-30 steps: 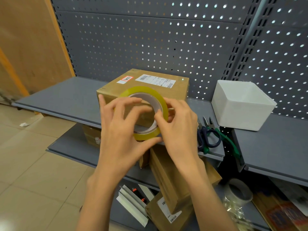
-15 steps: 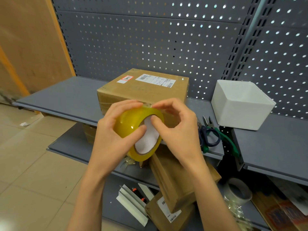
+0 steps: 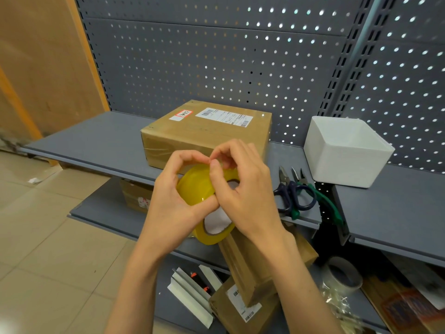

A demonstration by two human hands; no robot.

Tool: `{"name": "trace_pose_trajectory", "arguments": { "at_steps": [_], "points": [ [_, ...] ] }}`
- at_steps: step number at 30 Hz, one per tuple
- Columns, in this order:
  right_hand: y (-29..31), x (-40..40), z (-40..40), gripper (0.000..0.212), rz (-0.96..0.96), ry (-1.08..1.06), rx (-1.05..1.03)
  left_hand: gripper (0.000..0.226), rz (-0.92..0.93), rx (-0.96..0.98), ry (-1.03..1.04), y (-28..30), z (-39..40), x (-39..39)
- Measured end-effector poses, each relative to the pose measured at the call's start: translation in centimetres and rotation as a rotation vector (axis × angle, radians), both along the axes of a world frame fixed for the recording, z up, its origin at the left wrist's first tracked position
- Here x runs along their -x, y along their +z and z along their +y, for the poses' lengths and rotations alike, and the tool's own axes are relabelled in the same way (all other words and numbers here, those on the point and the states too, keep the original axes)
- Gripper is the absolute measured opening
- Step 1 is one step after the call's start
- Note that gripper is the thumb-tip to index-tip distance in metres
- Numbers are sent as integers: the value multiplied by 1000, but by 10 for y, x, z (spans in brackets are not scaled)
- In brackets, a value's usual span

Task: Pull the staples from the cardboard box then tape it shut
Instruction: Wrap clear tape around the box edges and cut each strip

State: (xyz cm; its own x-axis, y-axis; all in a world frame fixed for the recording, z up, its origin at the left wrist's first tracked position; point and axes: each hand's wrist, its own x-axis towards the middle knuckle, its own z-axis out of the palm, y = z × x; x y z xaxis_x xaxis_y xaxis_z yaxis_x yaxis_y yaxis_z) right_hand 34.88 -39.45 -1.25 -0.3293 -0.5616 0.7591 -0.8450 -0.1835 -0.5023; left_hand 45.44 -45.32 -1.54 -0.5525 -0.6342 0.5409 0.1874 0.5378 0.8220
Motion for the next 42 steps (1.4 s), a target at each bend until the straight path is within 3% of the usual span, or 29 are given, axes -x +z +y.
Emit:
{"name": "trace_pose_trajectory", "arguments": {
  "at_steps": [3, 5, 11, 17, 26, 34, 42],
  "points": [
    [-3, -1, 2, 19, -54, -51, 88, 44, 7, -12, 3, -1, -3, 0],
    [-3, 2, 6, 18, -169, 54, 100, 45, 1, -5, -1, -1, -7, -2],
    [1, 13, 18, 9, -278, 227, -47, 42, 1, -52, -66, -1, -8, -8],
    [11, 12, 20, 5, -167, 221, -183, 43, -43, -93, -140, 1, -3, -5],
    [4, -1, 10, 16, 341, -111, -71, 46, -104, -57, -12, -2, 2, -3],
    [-3, -2, 6, 20, 219, -23, -39, 46, -101, -75, -29, -3, 1, -4],
    [-6, -2, 4, 25, 252, -51, -55, 48, -121, -87, -32, -4, 1, -4]
  ]
}}
